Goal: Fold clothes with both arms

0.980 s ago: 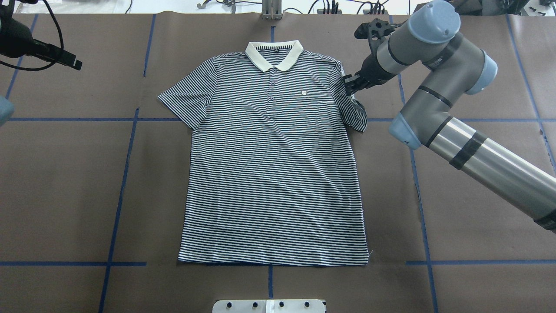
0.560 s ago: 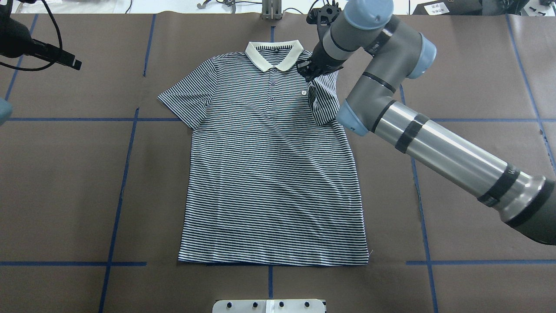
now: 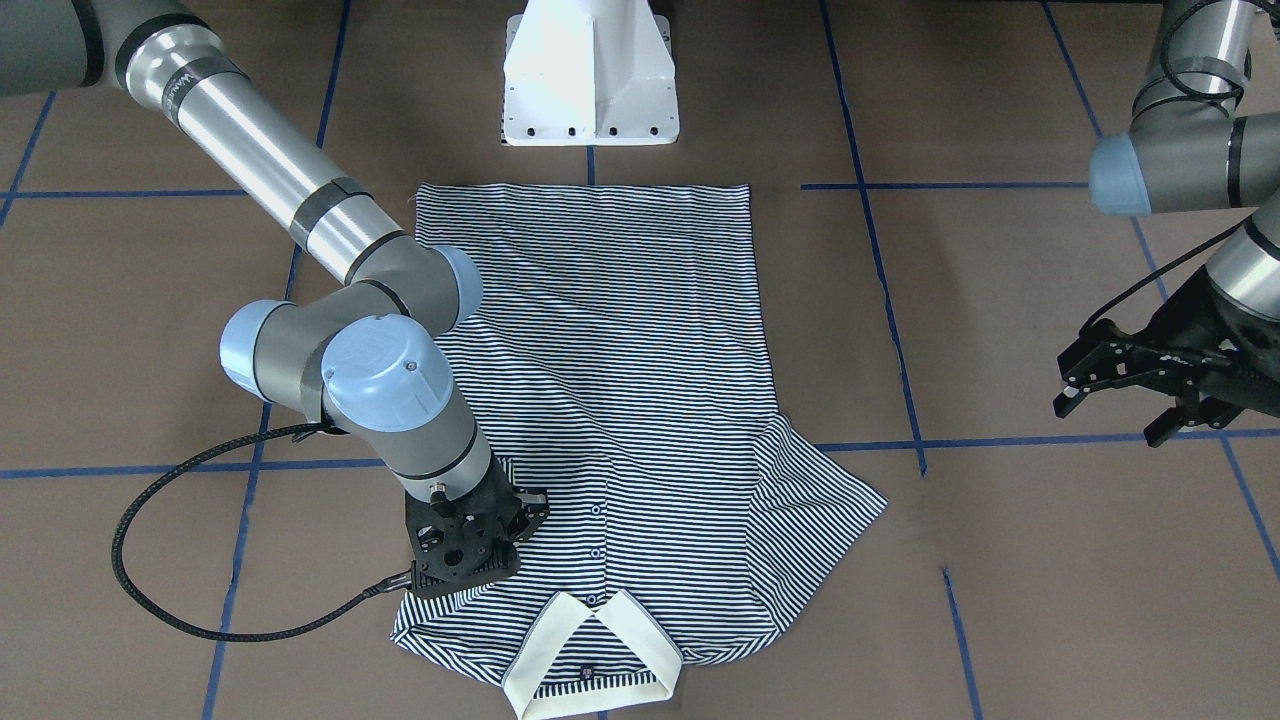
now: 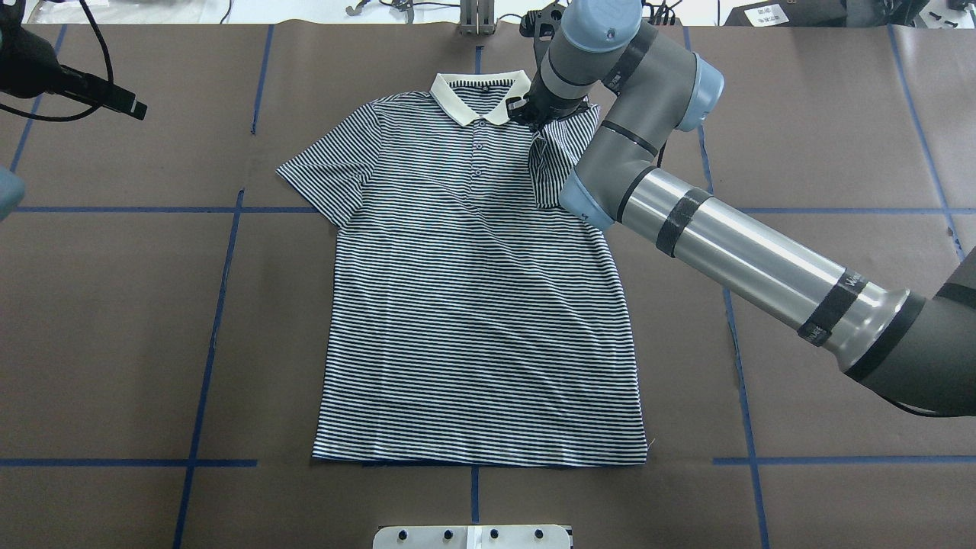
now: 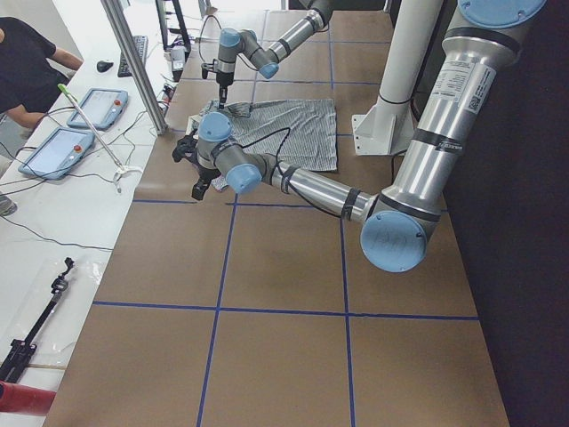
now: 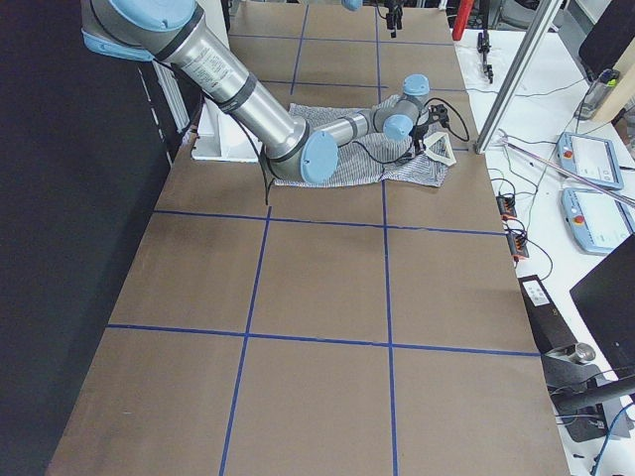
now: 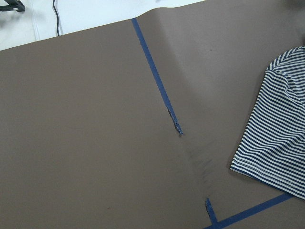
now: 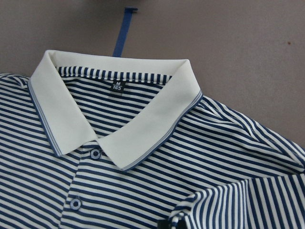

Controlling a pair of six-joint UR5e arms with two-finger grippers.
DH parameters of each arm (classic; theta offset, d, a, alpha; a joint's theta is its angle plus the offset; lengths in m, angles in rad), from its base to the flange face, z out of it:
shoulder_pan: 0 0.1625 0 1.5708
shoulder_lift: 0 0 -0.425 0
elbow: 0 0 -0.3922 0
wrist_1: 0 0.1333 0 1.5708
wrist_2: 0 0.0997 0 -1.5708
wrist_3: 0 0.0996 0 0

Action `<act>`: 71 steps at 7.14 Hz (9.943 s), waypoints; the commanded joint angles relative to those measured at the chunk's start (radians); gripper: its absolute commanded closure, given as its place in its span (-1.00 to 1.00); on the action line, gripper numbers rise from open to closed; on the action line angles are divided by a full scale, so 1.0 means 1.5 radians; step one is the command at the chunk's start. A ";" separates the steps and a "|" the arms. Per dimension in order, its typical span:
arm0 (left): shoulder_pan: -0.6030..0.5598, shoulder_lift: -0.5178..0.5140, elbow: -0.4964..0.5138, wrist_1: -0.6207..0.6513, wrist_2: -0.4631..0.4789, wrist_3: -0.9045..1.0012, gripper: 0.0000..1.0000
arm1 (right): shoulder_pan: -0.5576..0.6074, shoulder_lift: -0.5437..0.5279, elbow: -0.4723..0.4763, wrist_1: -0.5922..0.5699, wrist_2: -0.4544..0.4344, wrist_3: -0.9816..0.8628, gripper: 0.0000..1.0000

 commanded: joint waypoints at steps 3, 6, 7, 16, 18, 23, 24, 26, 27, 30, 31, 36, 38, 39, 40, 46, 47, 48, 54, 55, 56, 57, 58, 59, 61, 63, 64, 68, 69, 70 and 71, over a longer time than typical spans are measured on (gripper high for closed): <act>0.017 -0.027 0.018 0.006 0.048 -0.043 -1.00 | -0.009 0.001 0.019 -0.003 0.002 0.060 -1.00; 0.155 -0.081 0.055 0.003 0.188 -0.330 -1.00 | 0.019 -0.059 0.225 -0.285 0.090 0.098 -1.00; 0.200 -0.090 0.059 0.004 0.249 -0.411 -1.00 | 0.044 -0.089 0.265 -0.313 0.119 0.085 -1.00; 0.267 -0.160 0.217 -0.072 0.344 -0.477 -1.00 | 0.127 -0.236 0.370 -0.314 0.190 -0.065 -1.00; 0.267 -0.160 0.219 -0.071 0.344 -0.477 -0.75 | 0.127 -0.237 0.367 -0.312 0.188 -0.066 -1.00; 0.267 -0.174 0.221 -0.068 0.343 -0.477 0.97 | 0.127 -0.239 0.364 -0.311 0.185 -0.066 -1.00; 0.267 -0.174 0.220 -0.068 0.343 -0.477 1.00 | 0.126 -0.245 0.364 -0.309 0.184 -0.066 -1.00; 0.266 -0.198 0.182 -0.020 0.336 -0.477 1.00 | 0.126 -0.250 0.364 -0.306 0.184 -0.066 -1.00; 0.266 -0.238 0.178 0.035 0.336 -0.478 1.00 | 0.126 -0.253 0.364 -0.304 0.184 -0.066 -1.00; 0.285 -0.328 0.209 0.086 0.339 -0.548 1.00 | 0.125 -0.264 0.365 -0.301 0.184 -0.067 -1.00; 0.304 -0.377 0.266 0.081 0.343 -0.583 1.00 | 0.125 -0.265 0.366 -0.299 0.183 -0.066 -1.00; 0.321 -0.436 0.338 0.054 0.344 -0.607 -0.99 | 0.120 -0.268 0.364 -0.294 0.182 -0.064 -1.00; 0.321 -0.434 0.332 0.005 0.341 -0.609 -1.00 | 0.115 -0.267 0.362 -0.294 0.179 -0.064 -1.00; 0.321 -0.428 0.318 0.011 0.335 -0.605 -1.00 | 0.115 -0.266 0.373 -0.295 0.177 -0.056 -1.00; 0.321 -0.375 0.245 0.021 0.313 -0.602 -1.00 | 0.113 -0.276 0.407 -0.297 0.177 -0.029 -1.00; 0.335 -0.097 -0.212 0.208 0.267 -0.534 -1.00 | -0.273 -0.496 0.750 -0.296 -0.096 0.392 -1.00; 0.336 -0.097 -0.212 0.208 0.267 -0.534 -1.00 | -0.344 -0.528 0.768 -0.295 -0.157 0.434 -1.00; 0.335 -0.097 -0.211 0.208 0.267 -0.534 -1.00 | -0.384 -0.551 0.788 -0.295 -0.186 0.456 -1.00; 0.336 -0.101 -0.211 0.209 0.265 -0.535 -1.00 | -0.423 -0.559 0.763 -0.296 -0.196 0.480 -0.99; 0.337 -0.101 -0.211 0.208 0.265 -0.535 -1.00 | -0.423 -0.559 0.756 -0.297 -0.195 0.479 -0.98; 0.336 -0.101 -0.211 0.208 0.265 -0.535 -1.00 | -0.422 -0.559 0.756 -0.297 -0.195 0.479 -0.98; 0.337 -0.101 -0.211 0.208 0.265 -0.535 -1.00 | -0.422 -0.559 0.754 -0.297 -0.197 0.475 -0.98; 0.337 -0.101 -0.211 0.209 0.265 -0.535 -1.00 | -0.418 -0.558 0.751 -0.297 -0.197 0.473 -0.98; 0.336 -0.101 -0.211 0.209 0.265 -0.535 -1.00 | -0.414 -0.558 0.751 -0.297 -0.197 0.473 -0.98; 0.337 -0.099 -0.211 0.209 0.266 -0.535 -1.00 | -0.411 -0.556 0.751 -0.297 -0.196 0.473 -0.97; 0.337 -0.100 -0.212 0.209 0.266 -0.535 -1.00 | -0.411 -0.556 0.744 -0.297 -0.194 0.473 -0.81; 0.337 -0.102 -0.213 0.209 0.265 -0.535 -1.00 | -0.412 -0.555 0.740 -0.296 -0.194 0.473 -0.78; 0.337 -0.101 -0.213 0.209 0.266 -0.535 -1.00 | -0.412 -0.554 0.742 -0.295 -0.182 0.473 0.95; 0.337 -0.101 -0.213 0.209 0.266 -0.535 -1.00 | -0.412 -0.554 0.744 -0.295 -0.181 0.473 1.00; 0.337 -0.102 -0.213 0.209 0.266 -0.536 -1.00 | -0.412 -0.554 0.746 -0.295 -0.176 0.474 1.00; 0.337 -0.102 -0.213 0.209 0.266 -0.535 -1.00 | -0.411 -0.554 0.747 -0.295 -0.173 0.474 1.00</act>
